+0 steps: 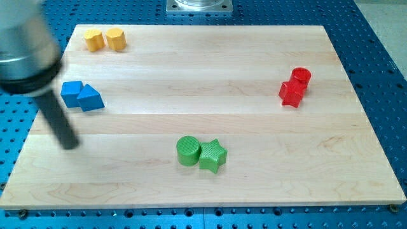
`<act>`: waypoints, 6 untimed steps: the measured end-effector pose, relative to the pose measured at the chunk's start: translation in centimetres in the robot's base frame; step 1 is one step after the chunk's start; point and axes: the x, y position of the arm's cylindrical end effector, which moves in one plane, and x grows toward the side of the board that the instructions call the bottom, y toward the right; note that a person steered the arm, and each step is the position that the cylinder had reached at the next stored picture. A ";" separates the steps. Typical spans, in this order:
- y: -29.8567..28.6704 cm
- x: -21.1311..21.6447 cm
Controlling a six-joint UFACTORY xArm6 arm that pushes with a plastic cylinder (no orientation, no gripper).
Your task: Move the blue blocks towards the center
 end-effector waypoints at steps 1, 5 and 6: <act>-3.8 -0.1; 3.3 -9.1; 10.4 -9.0</act>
